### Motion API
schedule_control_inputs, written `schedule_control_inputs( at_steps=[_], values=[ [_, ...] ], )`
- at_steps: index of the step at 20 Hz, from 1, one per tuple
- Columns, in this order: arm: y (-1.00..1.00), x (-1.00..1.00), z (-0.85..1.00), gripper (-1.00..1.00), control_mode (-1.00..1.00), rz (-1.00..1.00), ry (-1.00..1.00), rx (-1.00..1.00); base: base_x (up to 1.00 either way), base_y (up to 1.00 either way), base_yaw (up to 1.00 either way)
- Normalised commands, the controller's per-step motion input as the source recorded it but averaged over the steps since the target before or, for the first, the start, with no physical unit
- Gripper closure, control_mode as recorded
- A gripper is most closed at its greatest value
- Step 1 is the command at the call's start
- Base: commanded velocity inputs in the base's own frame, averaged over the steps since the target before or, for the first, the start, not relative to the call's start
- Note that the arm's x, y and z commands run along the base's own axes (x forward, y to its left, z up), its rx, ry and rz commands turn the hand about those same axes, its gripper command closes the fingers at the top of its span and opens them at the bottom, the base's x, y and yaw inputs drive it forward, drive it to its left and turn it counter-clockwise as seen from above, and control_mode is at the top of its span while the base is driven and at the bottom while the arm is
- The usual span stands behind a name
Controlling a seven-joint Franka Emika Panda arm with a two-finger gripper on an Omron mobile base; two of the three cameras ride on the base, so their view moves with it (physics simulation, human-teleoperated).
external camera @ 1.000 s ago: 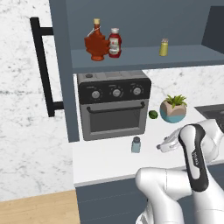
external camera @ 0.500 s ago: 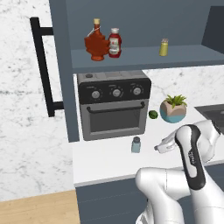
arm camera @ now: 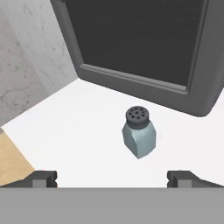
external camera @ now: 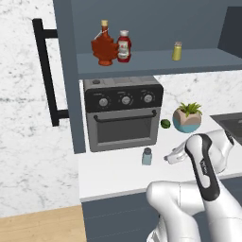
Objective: Put the shaker and condiment bottle from the counter next to their counterparts in the cabinet.
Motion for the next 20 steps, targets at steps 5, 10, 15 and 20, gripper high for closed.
schedule_control_inputs(
  at_steps=[5,10,15,20],
  values=[
    [0.0,0.31,-0.16,-1.0,-1.0,0.0,0.0,0.0,0.0,0.0,0.0],
    [0.0,0.3,-0.36,-1.0,-1.0,0.02,0.0,-0.06,0.0,0.0,0.0],
    [0.08,0.05,-0.15,-1.0,-1.0,0.01,0.0,-0.05,0.0,0.0,0.0],
    [0.11,0.03,0.0,-1.0,-1.0,0.02,0.0,-0.02,0.0,0.0,0.0]
  ],
)
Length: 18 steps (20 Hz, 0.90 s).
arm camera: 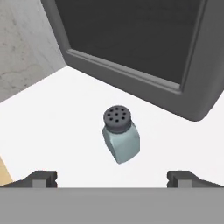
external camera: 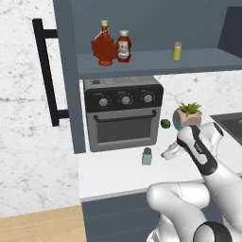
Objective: Put the shaker and condiment bottle from the counter next to their counterparts in the cabinet.
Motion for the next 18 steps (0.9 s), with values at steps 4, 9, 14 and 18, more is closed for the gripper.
schedule_control_inputs(
  at_steps=[4,9,14,18],
  values=[
    [0.06,0.22,-0.03,-1.0,-1.0,0.04,0.0,-0.01,0.0,0.0,0.0],
    [0.04,0.17,-0.21,-1.0,-1.0,0.03,0.0,0.0,0.0,0.0,0.0],
    [0.07,0.03,-0.15,-1.0,-1.0,0.01,0.0,0.0,0.0,0.0,0.0],
    [0.02,0.07,-0.03,-1.0,-1.0,0.0,0.0,0.0,0.0,0.0,0.0]
  ],
)
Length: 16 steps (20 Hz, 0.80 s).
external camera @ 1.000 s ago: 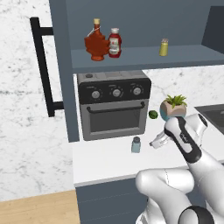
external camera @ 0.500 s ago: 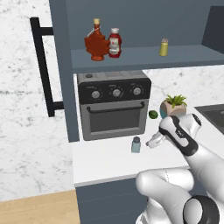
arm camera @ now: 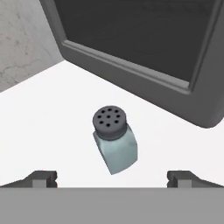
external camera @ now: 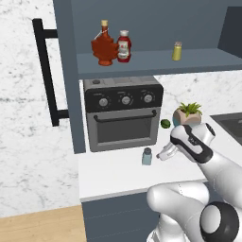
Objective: Put the shaker and condiment bottle from the counter next to their counterparts in the cabinet.
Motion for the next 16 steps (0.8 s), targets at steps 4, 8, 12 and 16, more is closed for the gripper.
schedule_control_inputs(
  at_steps=[4,8,12,16],
  values=[
    [0.0,0.16,0.0,-1.0,-1.0,0.01,0.0,0.0,0.0,0.0,0.0],
    [0.06,0.05,0.0,-1.0,-1.0,0.02,0.0,0.0,0.0,0.0,0.0],
    [0.1,0.0,-0.03,-1.0,-1.0,0.03,0.0,-0.03,0.0,0.0,0.0],
    [0.01,0.12,-0.04,-1.0,-1.0,0.03,0.0,-0.02,0.0,0.0,0.0]
  ],
)
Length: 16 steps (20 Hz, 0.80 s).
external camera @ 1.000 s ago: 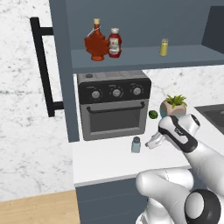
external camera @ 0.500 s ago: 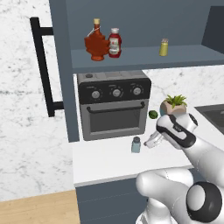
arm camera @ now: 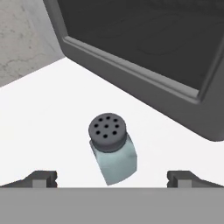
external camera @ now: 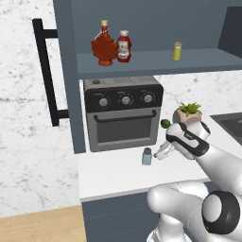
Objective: Put the shaker and condiment bottle from the counter next to their counterparts in the cabinet.
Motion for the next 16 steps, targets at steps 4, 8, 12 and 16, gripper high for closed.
schedule_control_inputs(
  at_steps=[4,8,12,16],
  values=[
    [0.01,0.13,-0.06,-1.0,-1.0,0.03,0.0,-0.02,0.0,0.0,0.0],
    [0.05,0.02,-0.08,-1.0,-1.0,0.03,0.0,-0.03,0.0,0.0,0.0],
    [0.09,0.0,-0.04,-1.0,-1.0,0.02,0.0,-0.05,0.0,0.0,0.0],
    [0.07,0.04,0.0,-1.0,-1.0,0.04,0.0,-0.05,0.0,0.0,0.0]
  ],
)
